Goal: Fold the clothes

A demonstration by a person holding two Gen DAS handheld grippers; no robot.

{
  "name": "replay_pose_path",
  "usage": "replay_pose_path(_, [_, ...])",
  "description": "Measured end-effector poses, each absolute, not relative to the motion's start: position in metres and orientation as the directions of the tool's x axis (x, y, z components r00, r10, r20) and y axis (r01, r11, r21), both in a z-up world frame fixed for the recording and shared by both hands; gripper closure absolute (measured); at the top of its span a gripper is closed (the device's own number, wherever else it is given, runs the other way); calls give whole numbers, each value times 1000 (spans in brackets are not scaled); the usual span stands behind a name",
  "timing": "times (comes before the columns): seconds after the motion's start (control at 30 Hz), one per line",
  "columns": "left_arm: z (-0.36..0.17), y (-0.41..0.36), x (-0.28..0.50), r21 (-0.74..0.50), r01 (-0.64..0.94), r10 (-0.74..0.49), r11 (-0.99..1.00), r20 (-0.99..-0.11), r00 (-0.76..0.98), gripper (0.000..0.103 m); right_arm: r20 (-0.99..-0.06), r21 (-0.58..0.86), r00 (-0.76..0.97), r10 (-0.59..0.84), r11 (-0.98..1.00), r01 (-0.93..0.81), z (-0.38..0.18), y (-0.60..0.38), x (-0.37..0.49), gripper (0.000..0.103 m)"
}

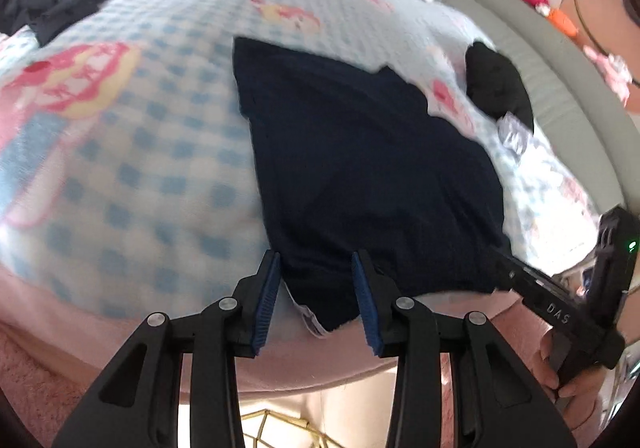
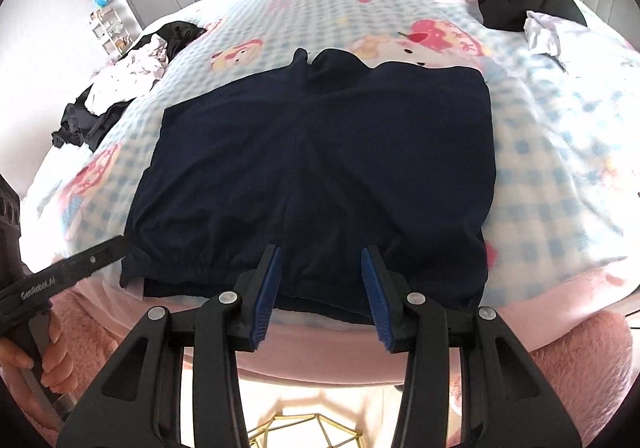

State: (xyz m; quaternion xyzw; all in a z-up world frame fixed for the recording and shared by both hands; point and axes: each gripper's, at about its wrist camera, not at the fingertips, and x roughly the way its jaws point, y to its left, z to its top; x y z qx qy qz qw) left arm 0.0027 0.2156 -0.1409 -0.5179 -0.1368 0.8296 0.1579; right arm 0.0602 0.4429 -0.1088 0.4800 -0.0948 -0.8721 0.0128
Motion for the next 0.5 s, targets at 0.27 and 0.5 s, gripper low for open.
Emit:
replay_pose_path(0.27, [-144,201,5,-354,-61,347,-933,-842,-413,64,-850,112,-524,-59,-991,-72,-114,450,76,61])
replay_pose_path(0.5, [-110,233,9,-394,-209,444,-895,-747,-495,65,-860,62,-509,17,-988,-138,-117,471,79,61])
